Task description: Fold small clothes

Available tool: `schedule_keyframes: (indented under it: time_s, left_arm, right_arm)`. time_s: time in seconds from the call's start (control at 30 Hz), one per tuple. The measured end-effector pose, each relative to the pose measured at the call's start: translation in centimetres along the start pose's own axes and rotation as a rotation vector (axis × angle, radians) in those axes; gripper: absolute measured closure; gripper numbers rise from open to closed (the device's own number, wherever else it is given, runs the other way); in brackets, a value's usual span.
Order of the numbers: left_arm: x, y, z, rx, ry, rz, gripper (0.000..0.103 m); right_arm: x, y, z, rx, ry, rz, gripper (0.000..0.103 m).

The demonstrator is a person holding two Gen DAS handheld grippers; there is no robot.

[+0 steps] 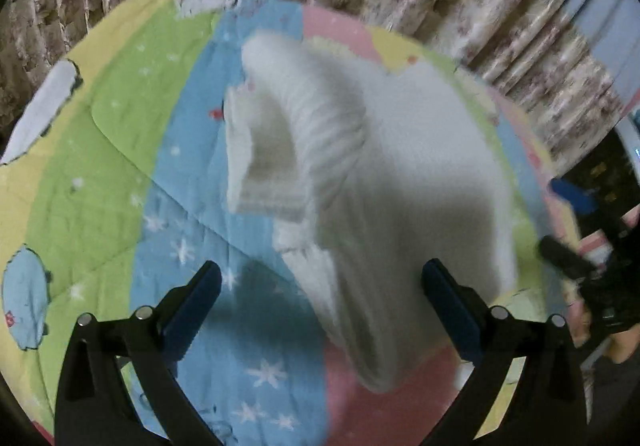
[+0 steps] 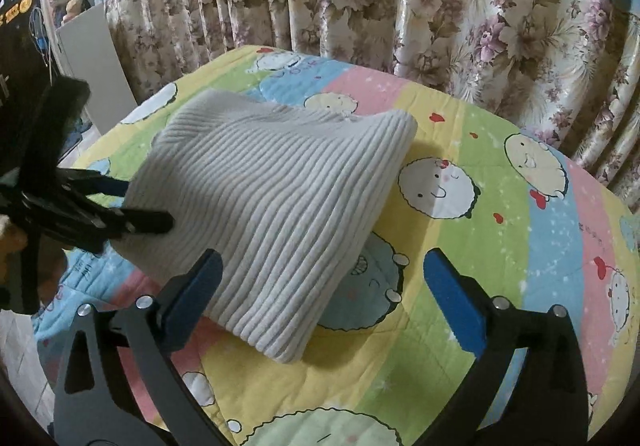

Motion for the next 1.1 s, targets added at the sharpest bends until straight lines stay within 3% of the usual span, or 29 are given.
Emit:
schedule_keyframes:
  time_s: [0.1, 0.3, 0.57, 0.7, 0.83, 1.1]
  left_arm:
    - [1.3, -0.3, -0.2, -0.002, 0.001, -0.028, 0.002]
    - [2.8, -2.0, 0.5, 0.161, 0.014, 0.037, 0.001]
    - [4.0, -2.7, 0.6, 0.272, 0.022, 0.031, 0.002]
    - [3.8, -3.6, 0.6, 0.334, 0.026, 0.014, 0.011]
    - [3.7, -3.9, 0.8, 0.37, 0.039, 0.03, 0.016]
    - [3.9, -4.3, 1.1, 0.381, 0.052, 0.04, 0.018]
  right_arm:
    - [0.5, -0.6, -0.2, 0.014, 0.007, -0.004, 0.003]
    - [1.7, -1.8, -0.5, 0.064, 0.022, -0.001, 0.003]
    - [2.9, -3.2, 0.2, 0.177, 0.02, 0.059, 0.003]
    - [4.1, -3.1, 1.9, 0.199, 0.015, 0.116, 0.003]
    - [6.6, -3.5, 3.4, 0.234, 0.063, 0.152, 0.003]
    - [9.5, -3.3, 3.2, 0.221, 0.164, 0.174, 0.006]
Point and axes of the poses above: each gripper's, at about its wrist camera, not at the fingertips, and x roughly the way its jaws point, y to its left, z to its top, the point moved 9 cm from there along x, roughly the way its jaws point, and after that the axes turned 2 degrees about z, right-handed, at the moved point
